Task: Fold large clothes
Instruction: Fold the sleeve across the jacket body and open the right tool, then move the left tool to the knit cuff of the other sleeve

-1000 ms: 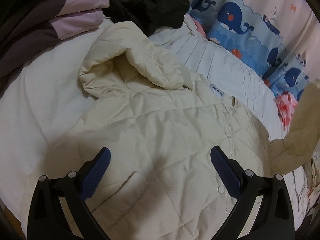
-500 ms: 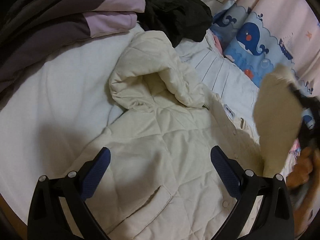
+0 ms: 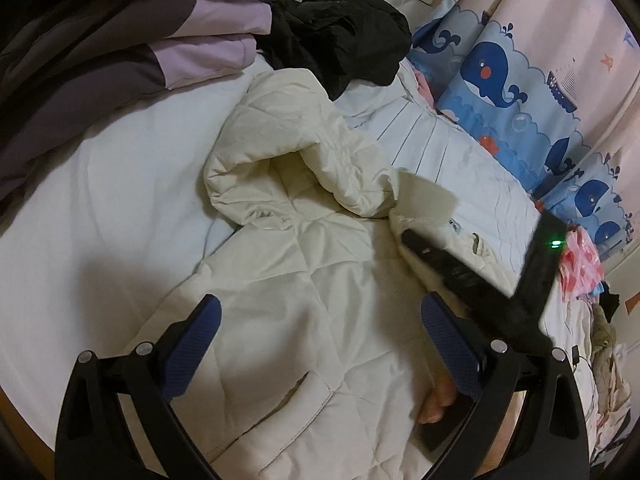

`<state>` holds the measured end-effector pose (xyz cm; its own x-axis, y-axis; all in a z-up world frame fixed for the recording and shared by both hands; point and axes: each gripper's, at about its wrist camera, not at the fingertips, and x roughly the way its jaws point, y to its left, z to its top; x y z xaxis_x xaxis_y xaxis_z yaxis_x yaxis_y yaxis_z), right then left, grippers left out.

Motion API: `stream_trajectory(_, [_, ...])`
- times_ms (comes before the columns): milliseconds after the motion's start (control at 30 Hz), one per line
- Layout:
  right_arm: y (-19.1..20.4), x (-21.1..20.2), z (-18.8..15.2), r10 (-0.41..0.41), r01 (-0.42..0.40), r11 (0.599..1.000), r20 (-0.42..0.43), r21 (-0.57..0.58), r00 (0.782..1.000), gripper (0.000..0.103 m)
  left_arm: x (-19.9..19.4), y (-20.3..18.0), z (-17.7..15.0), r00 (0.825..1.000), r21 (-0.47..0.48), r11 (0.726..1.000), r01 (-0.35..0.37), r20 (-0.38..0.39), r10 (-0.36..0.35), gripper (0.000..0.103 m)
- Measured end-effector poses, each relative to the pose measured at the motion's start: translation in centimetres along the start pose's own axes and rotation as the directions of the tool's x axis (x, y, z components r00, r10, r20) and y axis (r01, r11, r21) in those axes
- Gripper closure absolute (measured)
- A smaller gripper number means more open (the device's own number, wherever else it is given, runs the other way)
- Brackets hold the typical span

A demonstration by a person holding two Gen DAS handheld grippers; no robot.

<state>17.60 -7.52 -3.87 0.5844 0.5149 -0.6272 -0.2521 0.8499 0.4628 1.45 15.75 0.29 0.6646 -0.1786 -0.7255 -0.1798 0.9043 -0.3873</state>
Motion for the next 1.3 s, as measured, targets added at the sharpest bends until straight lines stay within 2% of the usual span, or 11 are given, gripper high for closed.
stream_trajectory(100, [0.9,0.9,-1.0,-0.057,0.055,0.997,-0.038,-0.053,0.998,0.068,-0.1,-0.2,0.0,1.0,0.003,1.0,0.004,0.001,-0.004,0.007])
stream_trajectory(167, [2.0,1.2,-1.6,-0.071,0.063,0.991,-0.063,-0.118,0.996,0.03,-0.2,-0.1,0.1,1.0,0.0,1.0,0.007,0.002,-0.007,0.007])
stream_trajectory(267, [4.9,1.8,-2.8,-0.142,0.119,0.956,-0.067,-0.269,0.988,0.017,-0.3,0.3,0.2,1.0,-0.013,1.0,0.009,0.005,-0.009,0.007])
stream_trajectory(400, [7.2,2.2,-3.7,-0.17,0.125,0.924,-0.096,-0.361,0.981,0.014,-0.6,1.5,0.7,1.0,-0.047,0.999,0.007,0.016,-0.006,0.007])
stream_trajectory(633, [1.7,-7.1,-1.0,0.011,-0.008,0.993,0.028,-0.118,1.0,0.014,-1.9,4.6,1.8,0.997,-0.167,0.986,-0.005,0.074,0.018,0.007])
stream_trajectory(800, [-7.2,-13.9,-0.3,-0.119,0.104,0.989,0.156,0.101,0.98,0.011,-2.2,5.9,2.0,0.995,-0.218,0.976,-0.013,0.094,0.034,0.007])
stream_trajectory(867, [-11.5,-13.1,-1.1,-0.205,0.189,0.962,0.065,0.196,0.977,0.009,-2.2,6.2,2.1,0.994,-0.232,0.973,-0.02,0.099,0.044,0.007])
stream_trajectory(933, [-15.9,-10.7,-2.9,-0.221,0.244,0.93,-0.114,0.273,0.969,0.021,-2.0,6.4,2.1,0.994,-0.239,0.971,-0.032,0.093,0.055,0.007])
stream_trajectory(1033, [-13.4,-11.6,-3.4,-0.292,0.292,0.944,-0.024,0.152,0.956,0.022,-1.9,6.3,2.0,0.994,-0.244,0.969,-0.045,0.09,0.069,0.007])
stream_trajectory(1133, [-7.0,-9.9,-2.6,-0.251,0.253,0.964,0.028,-0.08,0.968,0.017,-1.8,5.8,1.9,0.993,-0.227,0.973,-0.051,0.093,0.074,0.007])
stream_trajectory(1300, [3.3,-1.3,-1.9,-0.302,0.264,0.876,-0.033,-0.405,0.953,0.008,-1.3,4.3,1.6,0.995,-0.172,0.984,-0.044,0.077,0.058,0.007])
